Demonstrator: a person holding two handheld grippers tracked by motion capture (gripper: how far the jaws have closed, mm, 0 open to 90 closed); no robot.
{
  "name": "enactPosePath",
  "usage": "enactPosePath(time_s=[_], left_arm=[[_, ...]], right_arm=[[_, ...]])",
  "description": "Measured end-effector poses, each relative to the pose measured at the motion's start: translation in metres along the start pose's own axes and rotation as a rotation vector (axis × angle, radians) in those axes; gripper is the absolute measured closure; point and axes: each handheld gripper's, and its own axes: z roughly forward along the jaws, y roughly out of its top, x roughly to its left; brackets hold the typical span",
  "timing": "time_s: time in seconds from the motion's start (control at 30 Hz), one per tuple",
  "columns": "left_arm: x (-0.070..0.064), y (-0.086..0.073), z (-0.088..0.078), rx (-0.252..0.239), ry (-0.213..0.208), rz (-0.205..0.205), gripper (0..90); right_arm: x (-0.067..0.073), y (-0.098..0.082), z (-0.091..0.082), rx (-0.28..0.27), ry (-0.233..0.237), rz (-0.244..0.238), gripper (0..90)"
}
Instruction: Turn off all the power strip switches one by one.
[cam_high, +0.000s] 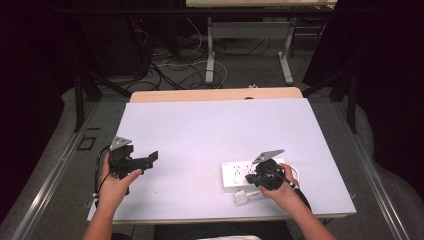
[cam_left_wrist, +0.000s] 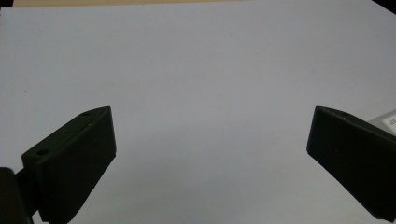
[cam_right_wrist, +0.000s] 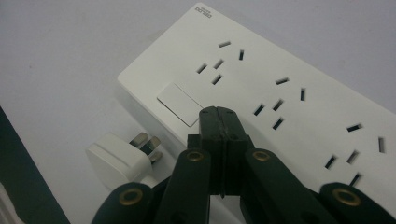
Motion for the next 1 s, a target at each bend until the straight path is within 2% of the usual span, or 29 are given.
enactPosePath(time_s=[0.07,0.1,0.17,0.37,0.4,0.53,0.8,0.87,0.9,1.0], left_arm=[[0.000,-0.001,0.000,0.008,0.001,0.003,1.3],[-0.001,0.000,0.000,0.008,-0.001,0.005,1.3],[-0.002,0.001,0.000,0.001,-0.005,0.003,1.3],[0.000,0.000,-0.001,-0.005,0.000,0.002,1.3],[0.000,0.001,-0.002,-0.003,0.000,0.002,1.3],[0.000,0.001,-0.002,-0.007,0.000,-0.001,1.3],[0.000,0.001,-0.003,-0.010,0.001,0.000,1.3],[0.001,0.002,-0.004,-0.008,-0.001,-0.002,1.3],[0.001,0.002,-0.004,-0.013,0.002,-0.001,1.3],[0.001,0.002,-0.004,-0.010,0.001,-0.003,1.3]], right_arm=[[0.000,0.000,-0.001,0.017,-0.002,0.004,90.0],[-0.001,0.000,-0.001,-0.006,-0.001,0.006,90.0],[-0.001,0.001,-0.004,0.001,0.001,0.006,90.0],[0.002,0.006,-0.008,-0.039,-0.003,-0.003,90.0],[0.002,0.007,-0.009,-0.019,0.001,-0.006,90.0],[0.003,0.008,-0.010,-0.045,-0.006,-0.010,90.0],[0.005,0.013,-0.009,-0.038,0.005,-0.024,90.0],[0.007,0.015,-0.010,-0.017,0.005,-0.029,90.0],[0.008,0.016,-0.009,-0.033,0.004,-0.027,90.0],[0.010,0.020,-0.008,-0.030,0.010,-0.033,90.0]])
